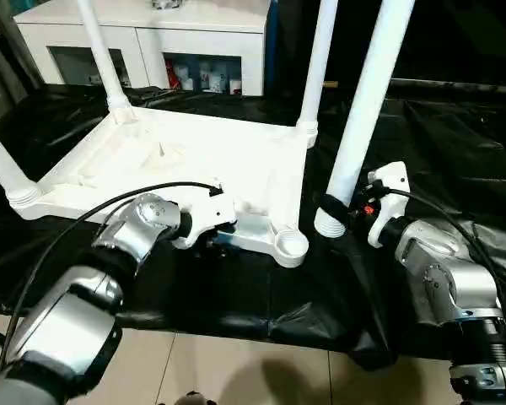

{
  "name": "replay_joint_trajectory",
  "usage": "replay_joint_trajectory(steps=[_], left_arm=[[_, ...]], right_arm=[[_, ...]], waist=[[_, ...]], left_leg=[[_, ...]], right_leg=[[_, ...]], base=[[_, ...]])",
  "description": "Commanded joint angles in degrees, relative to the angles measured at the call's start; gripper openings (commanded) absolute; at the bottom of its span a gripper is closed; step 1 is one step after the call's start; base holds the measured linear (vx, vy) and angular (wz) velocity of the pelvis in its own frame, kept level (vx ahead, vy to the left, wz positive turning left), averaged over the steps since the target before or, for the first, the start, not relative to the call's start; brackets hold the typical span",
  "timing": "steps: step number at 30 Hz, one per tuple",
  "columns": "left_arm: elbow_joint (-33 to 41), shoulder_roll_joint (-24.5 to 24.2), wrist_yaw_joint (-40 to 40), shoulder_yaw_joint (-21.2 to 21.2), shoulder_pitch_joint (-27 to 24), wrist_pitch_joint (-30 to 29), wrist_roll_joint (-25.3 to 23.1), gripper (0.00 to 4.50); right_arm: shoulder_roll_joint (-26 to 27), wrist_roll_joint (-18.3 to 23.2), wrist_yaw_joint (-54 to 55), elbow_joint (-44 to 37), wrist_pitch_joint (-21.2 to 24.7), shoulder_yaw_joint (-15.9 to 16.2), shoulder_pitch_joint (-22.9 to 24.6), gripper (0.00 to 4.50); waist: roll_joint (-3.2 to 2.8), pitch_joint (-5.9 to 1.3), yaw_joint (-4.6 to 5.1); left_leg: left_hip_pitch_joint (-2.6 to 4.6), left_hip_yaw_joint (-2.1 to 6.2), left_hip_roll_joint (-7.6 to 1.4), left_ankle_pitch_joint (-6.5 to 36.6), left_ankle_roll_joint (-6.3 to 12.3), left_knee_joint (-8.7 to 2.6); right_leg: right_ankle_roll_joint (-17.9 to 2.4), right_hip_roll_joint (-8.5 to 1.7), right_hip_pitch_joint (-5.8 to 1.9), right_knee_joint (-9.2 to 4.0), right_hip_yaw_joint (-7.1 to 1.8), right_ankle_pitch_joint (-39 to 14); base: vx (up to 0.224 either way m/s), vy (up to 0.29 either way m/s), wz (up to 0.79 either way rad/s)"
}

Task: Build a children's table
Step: Insert table leg to table base

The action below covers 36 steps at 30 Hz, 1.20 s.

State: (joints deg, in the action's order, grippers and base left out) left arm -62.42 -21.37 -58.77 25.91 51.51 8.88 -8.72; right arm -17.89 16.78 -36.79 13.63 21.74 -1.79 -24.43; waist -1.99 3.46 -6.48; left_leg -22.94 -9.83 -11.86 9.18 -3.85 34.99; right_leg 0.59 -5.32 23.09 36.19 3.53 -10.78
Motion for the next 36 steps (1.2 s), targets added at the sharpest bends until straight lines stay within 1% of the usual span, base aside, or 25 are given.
replay_joint_trajectory(steps=[1, 2, 3, 6, 9, 11, 12, 14, 15, 16, 17, 18, 19, 20, 21, 22, 24, 25, 26, 30, 32, 33, 34, 35, 36], left_arm=[[-2.2, 0.1, -0.1, 0.5, 1.4, -0.2, -1.6, 1.88], [-3.1, 0.4, 0.2, 0.2, 1.9, -1.4, -1.8, 1.82], [-3.7, 0.7, 0.3, -0.1, 2.2, -2.8, -1.9, 1.82], [-4.1, 1.2, -0.4, -1.0, 2.8, -5.6, -1.3, 1.52], [-3.0, 2.2, -2.3, -3.1, 3.2, -11.5, 1.3, 1.42], [-2.3, 2.7, -3.2, -3.9, 3.1, -14.8, 2.3, 1.29], [-1.6, 2.9, -3.5, -4.4, 2.8, -16.7, 2.8, 1.29], [1.2, 3.6, -2.1, -6.2, 1.3, -21.9, 4.2, 1.18], [1.2, 3.6, -2.1, -6.2, 1.3, -21.9, 4.2, 1.11], [1.7, 3.7, -1.5, -6.6, 1.0, -22.8, 4.4, 1.11], [3.3, 3.9, -0.7, -7.2, -0.2, -24.7, 4.7, 0.99], [3.7, 3.9, -0.6, -7.3, -0.4, -25.0, 4.8, 0.99], [6.4, 3.9, 0.1, -7.7, -2.1, -27.4, 4.9, 0.94], [6.4, 3.9, 0.1, -7.7, -2.1, -27.4, 4.9, 0.94], [9.6, 3.8, 1.3, -7.9, -4.1, -29.4, 4.6, 0.83], [10.8, 3.8, 2.0, -8.1, -4.8, -29.8, 4.6, 0.78], [11.2, 3.8, 2.2, -8.1, -5.1, -29.9, 4.7, 0.78], [11.2, 3.8, 2.2, -8.1, -5.1, -29.9, 4.7, 0.78], [11.2, 3.8, 2.2, -8.1, -5.1, -29.9, 4.7, 0.78], [12.1, 3.9, 2.6, -8.3, -5.6, -30.1, 4.8, 0.72], [15.2, 3.7, 3.1, -8.4, -7.0, -31.9, 4.7, 0.69], [26.2, 3.9, 6.8, -10.4, -12.0, -39.0, 5.1, 0.68], [29.9, 3.8, 8.4, -11.2, -13.7, -41.1, 5.0, 0.68], [32.3, 3.7, 9.7, -11.7, -14.8, -42.2, 4.7, 0.67], [33.5, 3.4, 10.4, -11.8, -15.4, -42.3, 4.2, 0.67]], right_arm=[[-0.5, -0.6, -0.2, -1.9, -1.1, 0.2, 0.2, 1.93], [-0.5, -0.7, -0.2, -1.8, -1.2, 0.3, 0.2, 1.93], [-0.4, -0.7, -0.1, -1.8, -1.3, 0.3, 0.2, 1.93], [-0.3, -0.8, -0.1, -1.8, -1.3, 0.4, 0.2, 1.93], [-0.1, -0.8, 0.2, -1.5, -1.1, 0.4, 0.1, 1.93], [0.2, -0.4, 0.7, -1.1, -0.4, 0.1, 0.0, 1.93], [0.5, -0.1, 1.0, -1.0, -0.1, -0.2, -0.1, 1.93], [1.4, 0.8, 2.3, -0.7, 1.0, -1.6, -1.2, 1.93], [1.4, 0.8, 2.3, -0.7, 1.0, -1.6, -1.2, 1.93], [1.6, 1.3, 2.5, -0.6, 1.5, -2.0, -1.4, 1.93], [2.0, 1.9, 2.9, -0.7, 2.2, -2.5, -1.9, 1.93], [2.1, 2.0, 3.0, -0.7, 2.3, -2.6, -1.9, 1.93], [2.5, 2.6, 3.2, -0.6, 2.7, -3.1, -2.3, 1.93], [2.5, 2.6, 3.2, -0.6, 2.7, -3.1, -2.3, 1.93], [2.7, 3.0, 3.2, 0.2, 2.2, -3.5, -2.9, 1.93], [2.8, 3.1, 3.2, 0.6, 1.9, -3.7, -3.2, 1.93], [2.8, 3.1, 3.2, 0.7, 1.9, -3.7, -3.2, 1.93], [2.8, 3.1, 3.2, 0.7, 1.9, -3.7, -3.2, 1.93], [2.8, 3.1, 3.2, 0.7, 1.9, -3.7, -3.2, 1.93], [2.9, 3.2, 3.2, 1.1, 1.7, -3.8, -3.5, 1.93], [3.0, 3.0, 3.8, 1.9, 1.5, -4.1, -4.0, 1.93], [3.7, 1.8, 4.4, 5.6, -0.4, -3.7, -5.7, 1.93], [4.1, 1.8, 4.5, 6.6, -0.6, -3.7, -6.3, 1.93], [4.5, 2.1, 4.7, 7.0, -0.4, -3.8, -6.6, 1.93], [4.6, 2.3, 4.9, 7.0, -0.1, -4.0, -6.7, 1.93]], waist=[[-0.52, -4.89, -0.05], [-0.63, -4.94, -0.09], [-0.49, -4.92, -0.07], [-0.45, -4.87, -0.16], [-0.49, -4.86, -0.18], [-0.45, -4.86, -0.07], [-0.56, -4.92, -0.02], [-0.53, -4.97, 0.01], [-0.36, -4.96, 0.08], [-0.39, -4.91, 0.16], [-0.26, -4.88, 0.27], [-0.39, -4.89, 0.36], [-0.16, -4.85, 0.42], [-0.27, -4.86, 0.50], [0.20, -4.77, 0.64], [-0.09, -4.68, 0.81], [-0.14, -4.58, 0.97], [-0.15, -4.45, 0.99], [-0.15, -4.46, 0.98], [-0.13, -4.57, 0.97], [0.01, -4.58, 1.04], [0.82, -4.77, 1.12], [0.69, -4.49, 1.59], [0.54, -4.46, 1.75], [0.62, -4.54, 1.85]], left_leg=[[1.69, 0.22, -0.68, 13.7, -1.28, -4.21], [1.74, 0.20, -0.62, 13.7, -1.32, -4.14], [1.68, 0.23, -0.66, 13.6, -1.18, -4.17], [1.65, 0.15, -0.62, 13.4, -0.58, -4.12], [1.66, 0.17, -0.63, 13.5, -0.44, -4.17], [1.53, 0.19, -0.65, 13.0, -0.31, -4.19], [1.53, 0.19, -0.63, 12.7, -0.10, -4.12], [1.49, 0.18, -0.60, 12.3, 0.33, -4.07], [1.47, 0.18, -0.64, 11.9, 0.66, -4.10], [1.41, 0.16, -0.59, 11.9, 0.86, -4.09], [1.43, 0.12, -0.56, 12.0, 1.07, -4.11], [1.33, 0.19, -0.64, 11.7, 1.17, -4.15], [1.37, 0.14, -0.65, 11.7, 1.23, -4.19], [1.37, 0.16, -0.65, 11.8, 1.32, -4.17], [1.37, 0.10, -0.69, 12.0, 1.36, -4.24], [1.35, 0.12, -0.67, 12.3, 1.31, -4.31], [1.41, 0.11, -0.65, 13.1, 1.11, -4.36], [1.51, 0.07, -0.56, 14.0, 0.70, -4.44], [1.46, 0.12, -0.53, 14.2, 0.36, -4.52], [1.43, 0.19, -0.61, 13.7, 0.05, -4.59], [1.34, 0.21, -0.70, 13.1, 0.17, -4.62], [1.32, 0.23, -1.06, 12.1, 0.52, -4.58], [0.88, 0.33, -1.05, 11.6, 0.87, -4.81], [0.99, 0.11, -0.87, 11.4, 1.21, -4.67], [1.21, -0.09, -0.76, 11.0, 1.53, -4.52]], right_leg=[[-15.0, -2.66, -3.16, -3.89, -1.91, -3.8], [-15.1, -2.62, -3.14, -3.84, -1.90, -3.6], [-15.3, -2.66, -3.23, -3.79, -1.91, -3.1], [-15.5, -2.79, -3.24, -3.92, -1.90, -4.0], [-15.5, -2.88, -3.19, -4.09, -1.89, -6.0], [-15.9, -2.83, -3.22, -4.00, -1.86, -5.3], [-16.1, -2.86, -3.24, -3.90, -1.86, -4.6], [-16.4, -2.83, -3.25, -3.92, -1.84, -3.7], [-16.8, -2.84, -3.32, -3.76, -1.80, -3.2], [-16.8, -2.80, -3.27, -3.90, -1.77, -3.5], [-16.6, -2.75, -3.30, -4.01, -1.78, -4.0], [-16.6, -2.82, -3.42, -3.93, -1.79, -4.0], [-16.5, -2.73, -3.30, -4.05, -1.77, -4.2], [-16.5, -2.77, -3.31, -4.02, -1.78, -4.4], [-16.2, -2.77, -3.31, -4.15, -1.76, -5.5], [-15.8, -2.75, -3.19, -4.30, -1.75, -6.9], [-15.3, -2.75, -3.10, -4.53, -1.77, -8.7], [-14.3, -2.67, -2.95, -4.86, -1.83, -11.1], [-13.7, -2.72, -3.03, -4.96, -1.84, -12.0], [-13.3, -2.72, -2.99, -4.84, -1.87, -11.2], [-13.6, -2.77, -3.06, -4.59, -1.87, -10.2], [-14.3, -3.16, -3.24, -4.00, -1.81, -9.2], [-14.3, -3.14, -3.35, -4.18, -1.75, -9.6], [-14.0, -2.78, -3.02, -4.48, -1.70, -10.6], [-14.0, -2.57, -2.88, -4.55, -1.84, -10.2]], base=[[0.000, 0.000, 0.00], [0.000, 0.000, 0.00], [0.000, 0.000, 0.00], [0.000, 0.000, 0.00], [0.000, 0.000, 0.00], [0.000, 0.000, 0.00], [0.000, 0.000, 0.00], [0.000, 0.000, 0.00], [0.000, 0.000, 0.00], [0.000, 0.000, 0.00], [0.000, 0.000, 0.00], [0.000, 0.000, 0.00], [0.000, 0.000, 0.00], [0.000, 0.000, 0.00], [0.000, 0.000, 0.00], [0.000, 0.000, 0.00], [0.000, 0.000, 0.00], [0.000, 0.000, 0.00], [0.000, 0.000, 0.00], [0.000, 0.000, 0.00], [0.000, 0.000, 0.00], [0.000, 0.000, 0.00], [0.000, 0.000, 0.00], [0.000, 0.000, 0.00], [0.000, 0.000, 0.00]])
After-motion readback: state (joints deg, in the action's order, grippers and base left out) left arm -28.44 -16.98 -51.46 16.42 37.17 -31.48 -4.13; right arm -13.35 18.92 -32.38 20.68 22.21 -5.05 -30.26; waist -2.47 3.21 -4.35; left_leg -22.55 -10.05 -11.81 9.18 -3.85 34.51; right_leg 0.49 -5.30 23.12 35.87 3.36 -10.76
